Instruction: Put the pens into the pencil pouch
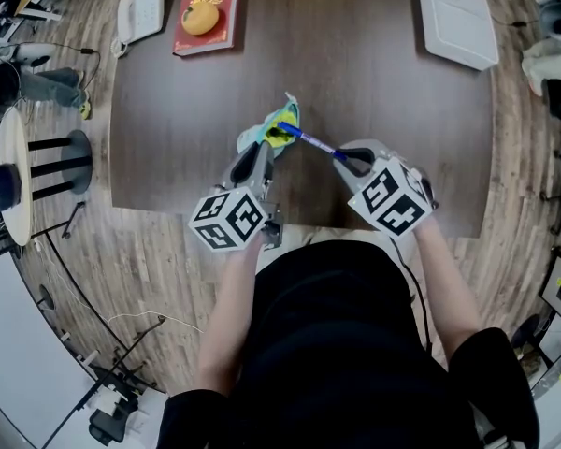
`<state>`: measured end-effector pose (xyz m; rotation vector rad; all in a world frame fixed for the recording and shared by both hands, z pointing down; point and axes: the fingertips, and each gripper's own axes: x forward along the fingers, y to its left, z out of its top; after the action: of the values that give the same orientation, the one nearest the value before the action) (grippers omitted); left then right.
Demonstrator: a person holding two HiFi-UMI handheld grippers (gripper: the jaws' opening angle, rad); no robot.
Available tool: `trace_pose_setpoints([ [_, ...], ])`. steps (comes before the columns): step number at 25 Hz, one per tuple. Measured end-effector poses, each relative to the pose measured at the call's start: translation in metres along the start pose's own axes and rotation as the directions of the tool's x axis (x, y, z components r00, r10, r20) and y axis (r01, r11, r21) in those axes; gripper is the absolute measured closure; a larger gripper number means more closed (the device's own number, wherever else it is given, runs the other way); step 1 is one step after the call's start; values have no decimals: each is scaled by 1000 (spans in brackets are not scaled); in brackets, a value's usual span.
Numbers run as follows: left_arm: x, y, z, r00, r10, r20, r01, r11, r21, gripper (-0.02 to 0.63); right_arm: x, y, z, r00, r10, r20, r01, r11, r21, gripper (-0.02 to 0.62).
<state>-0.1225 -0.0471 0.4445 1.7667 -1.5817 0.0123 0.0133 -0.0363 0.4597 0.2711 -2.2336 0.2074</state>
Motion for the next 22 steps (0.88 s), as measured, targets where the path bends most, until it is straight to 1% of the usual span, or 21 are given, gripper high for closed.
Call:
trace_pose_setpoints([
  [4, -1, 0, 0, 1000, 0, 1, 0, 1000, 0, 558, 3, -4, 0, 998, -27, -55, 21, 995, -95, 552],
  [6, 0, 1, 0, 1000, -1, 1, 1, 1000, -1, 558, 4, -4, 0, 997, -22, -75, 12, 992, -127, 552],
  [12, -2, -2, -2, 1000, -3, 0, 3, 1000, -2, 558, 4, -1, 5, 996, -4, -93, -12, 984, -175, 551],
  [22, -1, 1, -2, 1000, -4, 0, 4, 1000, -5, 558, 12, 4, 20, 996, 13, -87, -31, 976, -214, 551],
])
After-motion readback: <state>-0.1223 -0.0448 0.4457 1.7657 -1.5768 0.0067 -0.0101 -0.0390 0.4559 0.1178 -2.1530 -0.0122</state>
